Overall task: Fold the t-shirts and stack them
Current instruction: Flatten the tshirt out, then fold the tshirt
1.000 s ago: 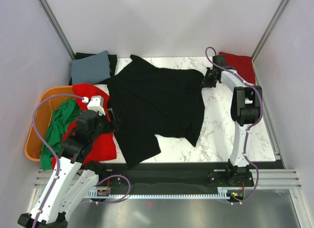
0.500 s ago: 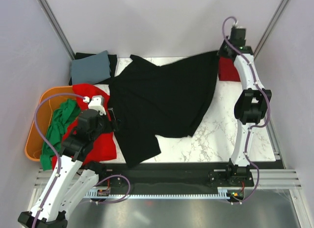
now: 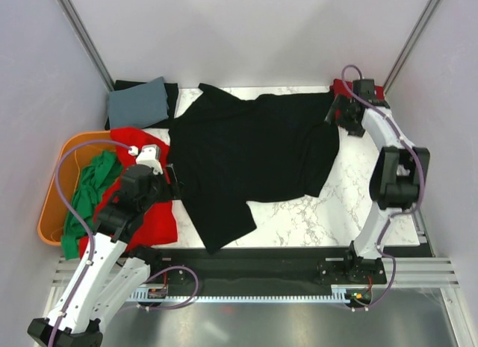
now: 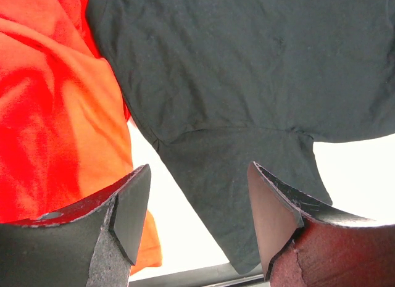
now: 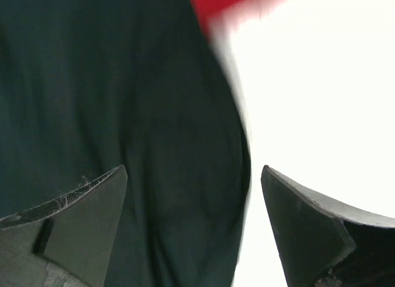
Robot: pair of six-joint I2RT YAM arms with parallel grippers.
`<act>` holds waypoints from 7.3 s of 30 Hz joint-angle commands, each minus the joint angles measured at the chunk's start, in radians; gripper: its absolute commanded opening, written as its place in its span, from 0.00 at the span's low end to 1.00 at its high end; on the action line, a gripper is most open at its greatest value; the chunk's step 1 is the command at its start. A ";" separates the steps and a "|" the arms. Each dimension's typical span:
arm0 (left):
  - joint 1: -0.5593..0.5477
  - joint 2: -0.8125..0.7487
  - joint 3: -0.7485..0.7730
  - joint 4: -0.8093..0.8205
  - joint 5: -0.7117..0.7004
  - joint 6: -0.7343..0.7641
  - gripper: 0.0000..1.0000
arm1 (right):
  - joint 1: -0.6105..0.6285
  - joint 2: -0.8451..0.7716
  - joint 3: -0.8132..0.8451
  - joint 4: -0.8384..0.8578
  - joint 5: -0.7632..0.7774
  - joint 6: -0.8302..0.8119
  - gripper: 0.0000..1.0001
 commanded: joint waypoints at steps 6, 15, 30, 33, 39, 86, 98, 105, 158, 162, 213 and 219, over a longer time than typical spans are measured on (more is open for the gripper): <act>-0.002 0.053 0.013 0.005 0.080 -0.094 0.70 | 0.063 -0.616 -0.661 0.063 -0.163 0.134 0.94; -0.051 0.098 -0.001 -0.024 0.060 -0.156 0.64 | 0.202 -0.681 -0.810 0.052 -0.138 0.113 0.65; -0.138 0.096 0.003 -0.028 -0.012 -0.157 0.64 | 0.348 -0.425 -0.755 0.084 0.058 0.099 0.45; -0.140 0.095 0.003 -0.029 -0.018 -0.157 0.64 | 0.359 -0.382 -0.738 0.086 0.090 0.096 0.44; -0.146 0.081 0.003 -0.028 -0.024 -0.159 0.64 | 0.368 -0.337 -0.730 0.088 0.149 0.076 0.36; -0.603 0.389 -0.120 -0.210 -0.076 -0.832 0.64 | -0.186 -0.718 -0.969 -0.021 -0.143 0.148 0.00; -0.675 0.612 -0.154 -0.006 -0.078 -0.855 0.62 | -0.186 -0.716 -0.985 -0.006 -0.186 0.128 0.00; -0.675 0.725 -0.134 0.075 -0.096 -0.832 0.37 | -0.186 -0.733 -0.972 -0.027 -0.202 0.116 0.00; 0.095 1.557 1.612 -0.479 0.209 -0.039 0.95 | -0.118 -0.015 0.085 -0.258 -0.203 0.085 0.98; 0.094 1.371 1.358 -0.375 0.133 -0.073 0.95 | -0.121 -0.183 -0.111 -0.207 -0.143 0.058 0.98; 0.103 0.936 0.508 0.096 -0.222 -0.248 0.03 | -0.250 -0.233 -0.514 0.112 -0.347 0.151 0.12; 0.104 0.867 0.599 -0.015 -0.178 -0.210 0.14 | -0.249 -0.328 -0.414 -0.014 -0.338 0.145 0.11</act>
